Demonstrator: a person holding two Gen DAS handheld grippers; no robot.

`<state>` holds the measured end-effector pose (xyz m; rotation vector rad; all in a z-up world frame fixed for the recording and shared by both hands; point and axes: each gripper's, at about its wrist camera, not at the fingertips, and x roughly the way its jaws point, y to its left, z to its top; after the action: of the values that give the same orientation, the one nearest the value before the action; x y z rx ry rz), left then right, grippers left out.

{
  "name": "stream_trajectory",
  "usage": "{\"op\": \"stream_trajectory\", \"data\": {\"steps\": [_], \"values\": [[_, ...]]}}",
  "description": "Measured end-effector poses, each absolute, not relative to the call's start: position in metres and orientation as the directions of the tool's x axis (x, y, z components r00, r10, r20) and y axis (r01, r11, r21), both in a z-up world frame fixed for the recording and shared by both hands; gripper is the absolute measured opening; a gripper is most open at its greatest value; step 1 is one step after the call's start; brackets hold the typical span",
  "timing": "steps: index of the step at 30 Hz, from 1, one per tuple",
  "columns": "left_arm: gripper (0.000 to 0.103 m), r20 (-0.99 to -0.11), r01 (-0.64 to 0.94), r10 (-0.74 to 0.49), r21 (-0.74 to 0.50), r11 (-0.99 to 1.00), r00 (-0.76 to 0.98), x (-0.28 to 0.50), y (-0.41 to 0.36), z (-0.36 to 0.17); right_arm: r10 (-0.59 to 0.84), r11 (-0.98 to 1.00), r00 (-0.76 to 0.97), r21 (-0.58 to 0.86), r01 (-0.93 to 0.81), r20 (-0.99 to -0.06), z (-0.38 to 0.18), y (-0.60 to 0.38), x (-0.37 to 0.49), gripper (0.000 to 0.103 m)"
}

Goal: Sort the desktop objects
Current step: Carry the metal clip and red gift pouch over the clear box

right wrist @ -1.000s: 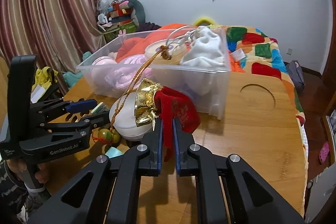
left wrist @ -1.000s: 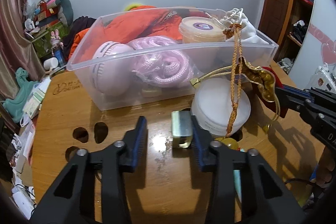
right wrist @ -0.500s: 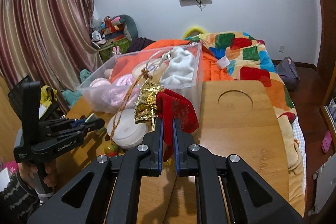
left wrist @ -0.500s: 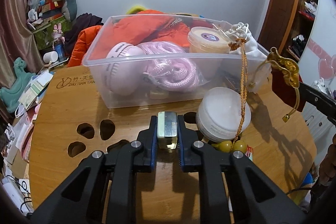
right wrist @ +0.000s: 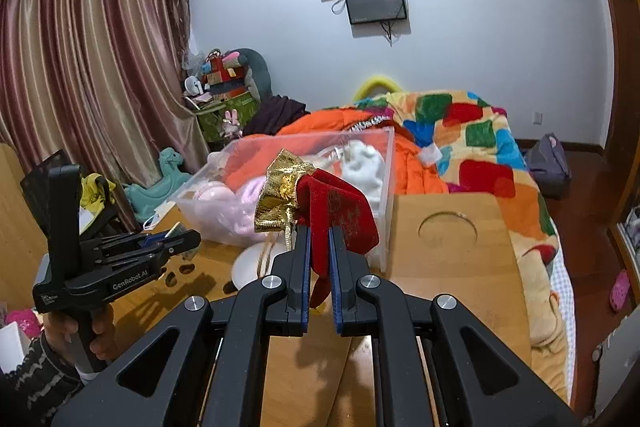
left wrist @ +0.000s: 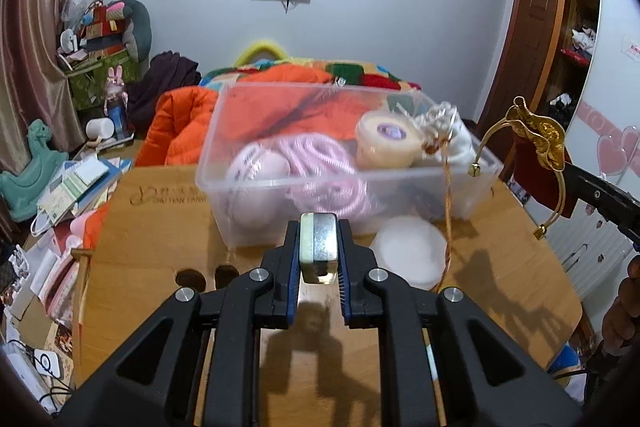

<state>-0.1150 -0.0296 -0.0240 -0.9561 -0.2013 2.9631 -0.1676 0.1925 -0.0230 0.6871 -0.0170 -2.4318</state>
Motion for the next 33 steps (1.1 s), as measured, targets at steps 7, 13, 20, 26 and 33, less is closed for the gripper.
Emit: {"op": "stream_trajectory", "data": {"steps": [7, 13, 20, 26, 33], "values": [[0.015, -0.55, 0.015, 0.048, -0.11, -0.994, -0.834, -0.12, -0.034, -0.005, -0.568, -0.802, -0.682, 0.122, 0.585, -0.461, -0.007, 0.178, -0.172, 0.007], [0.015, -0.528, 0.009, 0.039, -0.089, -0.996, -0.848, -0.127, -0.037, 0.009, -0.587, -0.779, -0.67, 0.092, 0.62, -0.454, 0.004, 0.159, -0.181, 0.007], [0.015, -0.534, 0.01, 0.042, -0.093, -0.996, -0.845, -0.146, -0.046, 0.014, -0.617, -0.753, -0.649, 0.094, 0.651, -0.445, 0.013, 0.135, -0.197, 0.007], [0.015, -0.548, 0.018, 0.044, -0.107, -0.994, -0.835, -0.161, -0.054, 0.013, -0.641, -0.731, -0.617, 0.118, 0.672, -0.456, 0.008, 0.112, -0.216, 0.007], [0.015, -0.56, 0.023, 0.046, -0.115, -0.993, -0.827, -0.176, -0.062, 0.011, -0.658, -0.711, -0.573, 0.153, 0.686, -0.489, -0.004, 0.091, -0.24, 0.007]]}}
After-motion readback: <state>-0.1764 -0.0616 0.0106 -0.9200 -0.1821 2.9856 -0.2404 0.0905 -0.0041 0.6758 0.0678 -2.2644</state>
